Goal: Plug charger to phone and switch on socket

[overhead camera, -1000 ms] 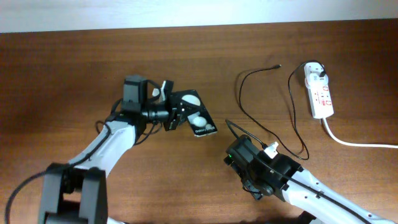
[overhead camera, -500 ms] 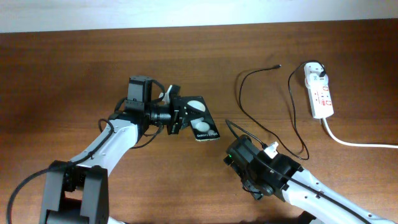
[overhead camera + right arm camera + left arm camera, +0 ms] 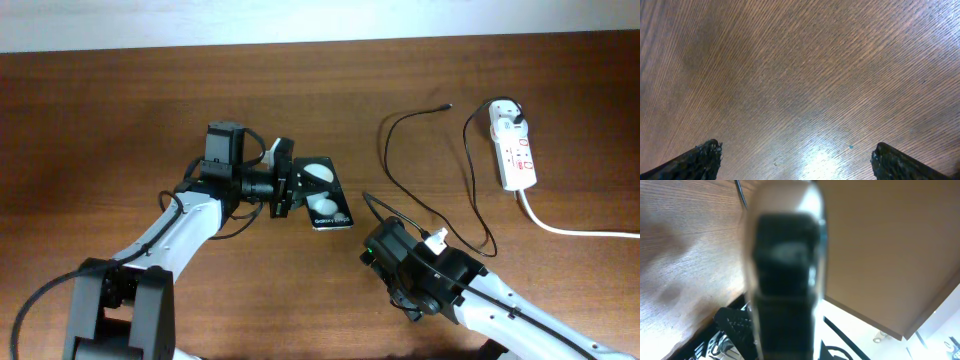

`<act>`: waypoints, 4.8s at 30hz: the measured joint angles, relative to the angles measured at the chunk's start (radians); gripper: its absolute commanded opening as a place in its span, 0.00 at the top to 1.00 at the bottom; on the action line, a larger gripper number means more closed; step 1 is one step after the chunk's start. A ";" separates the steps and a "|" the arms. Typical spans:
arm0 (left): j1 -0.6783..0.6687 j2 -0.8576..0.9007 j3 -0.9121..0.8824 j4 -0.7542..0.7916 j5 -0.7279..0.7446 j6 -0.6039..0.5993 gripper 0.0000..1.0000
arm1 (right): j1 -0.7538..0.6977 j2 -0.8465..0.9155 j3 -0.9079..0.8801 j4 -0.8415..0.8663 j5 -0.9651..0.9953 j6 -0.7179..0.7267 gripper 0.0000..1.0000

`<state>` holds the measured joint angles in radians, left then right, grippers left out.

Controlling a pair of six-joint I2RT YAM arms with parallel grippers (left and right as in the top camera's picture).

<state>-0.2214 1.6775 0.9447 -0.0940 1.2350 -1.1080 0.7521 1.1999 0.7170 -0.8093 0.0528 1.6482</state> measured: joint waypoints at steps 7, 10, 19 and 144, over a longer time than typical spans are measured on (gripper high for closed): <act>0.000 0.000 0.000 0.000 0.016 0.000 1.00 | 0.001 0.002 -0.004 0.290 0.083 0.001 0.01; 0.000 0.000 0.001 0.000 0.031 -0.005 1.00 | 0.001 0.003 -0.006 0.325 0.100 0.001 0.01; 0.005 0.000 0.013 0.001 0.060 -0.014 1.00 | 0.001 0.011 -0.014 0.384 0.048 0.001 0.01; 0.003 0.000 0.010 0.543 -0.042 -0.135 1.00 | 0.113 0.113 0.586 -0.293 0.059 -1.120 0.96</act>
<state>-0.2180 1.6775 0.9543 0.4488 1.1931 -1.2427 0.8650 1.3128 1.3029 -1.1023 0.1116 0.5278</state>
